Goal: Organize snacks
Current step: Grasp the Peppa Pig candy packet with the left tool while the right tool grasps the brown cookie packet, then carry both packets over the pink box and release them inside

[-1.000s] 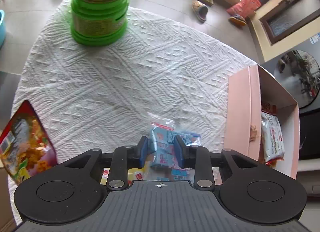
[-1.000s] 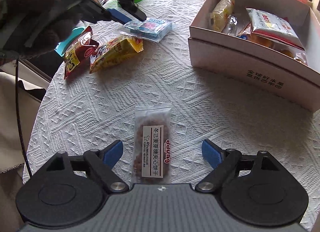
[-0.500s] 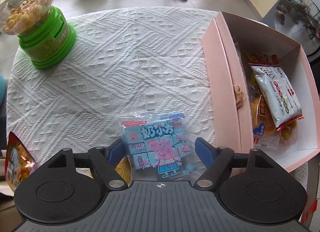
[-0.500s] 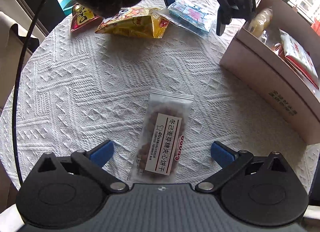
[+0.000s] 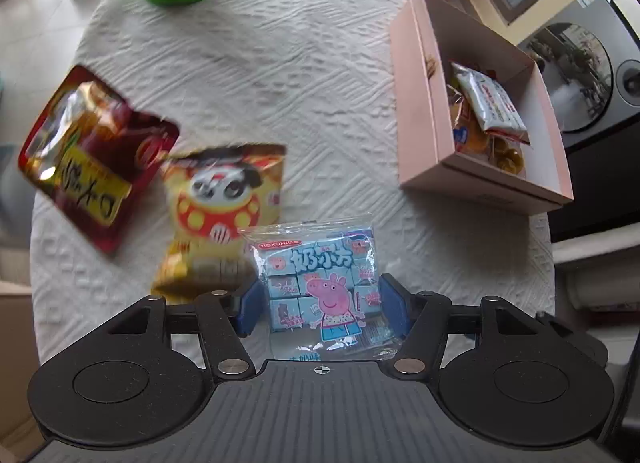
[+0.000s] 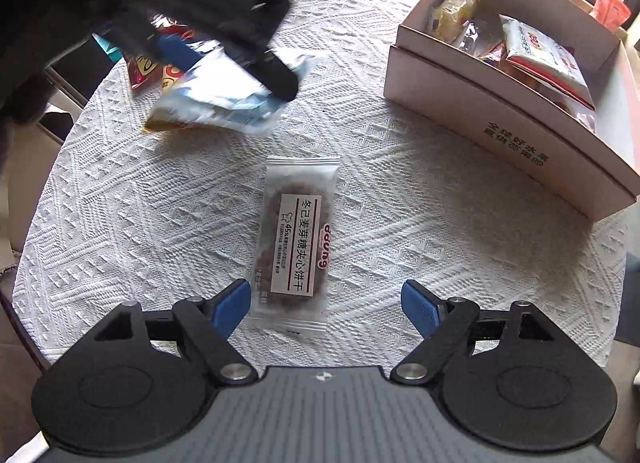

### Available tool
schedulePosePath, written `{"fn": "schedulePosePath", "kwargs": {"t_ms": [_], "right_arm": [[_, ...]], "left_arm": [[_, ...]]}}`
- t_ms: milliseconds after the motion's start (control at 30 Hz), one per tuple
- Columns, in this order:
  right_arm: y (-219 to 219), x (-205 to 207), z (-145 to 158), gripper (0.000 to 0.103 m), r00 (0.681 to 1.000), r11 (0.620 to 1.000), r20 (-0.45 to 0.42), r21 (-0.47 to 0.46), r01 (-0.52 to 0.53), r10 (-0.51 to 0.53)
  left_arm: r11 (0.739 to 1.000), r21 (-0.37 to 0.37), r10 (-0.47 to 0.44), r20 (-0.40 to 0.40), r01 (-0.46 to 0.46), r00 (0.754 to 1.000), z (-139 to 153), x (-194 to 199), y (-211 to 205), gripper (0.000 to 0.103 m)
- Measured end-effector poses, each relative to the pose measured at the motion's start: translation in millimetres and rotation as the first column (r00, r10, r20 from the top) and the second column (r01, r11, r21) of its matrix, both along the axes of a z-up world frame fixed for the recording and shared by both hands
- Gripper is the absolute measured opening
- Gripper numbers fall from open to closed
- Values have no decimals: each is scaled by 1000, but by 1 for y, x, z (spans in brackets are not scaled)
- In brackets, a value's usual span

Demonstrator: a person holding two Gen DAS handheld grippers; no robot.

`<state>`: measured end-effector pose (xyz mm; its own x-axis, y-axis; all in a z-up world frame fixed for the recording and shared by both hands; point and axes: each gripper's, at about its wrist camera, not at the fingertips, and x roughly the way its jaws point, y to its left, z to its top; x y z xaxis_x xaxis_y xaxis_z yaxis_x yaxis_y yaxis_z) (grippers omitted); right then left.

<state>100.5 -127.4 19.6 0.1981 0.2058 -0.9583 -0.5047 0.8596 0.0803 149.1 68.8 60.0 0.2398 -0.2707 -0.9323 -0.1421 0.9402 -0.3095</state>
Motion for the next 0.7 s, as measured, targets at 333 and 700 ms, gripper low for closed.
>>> {"fn": "schedulePosePath", "kwargs": {"t_ms": [333, 700], "right_arm": [[49, 18, -8, 65, 999, 1000, 37, -11, 9, -9], [3, -1, 16, 37, 995, 993, -29, -75, 92, -94]], "left_arm": [[995, -20, 97, -157, -102, 983, -24, -86, 26, 67], [990, -89, -115, -97, 107, 989, 0, -78, -28, 67]]}}
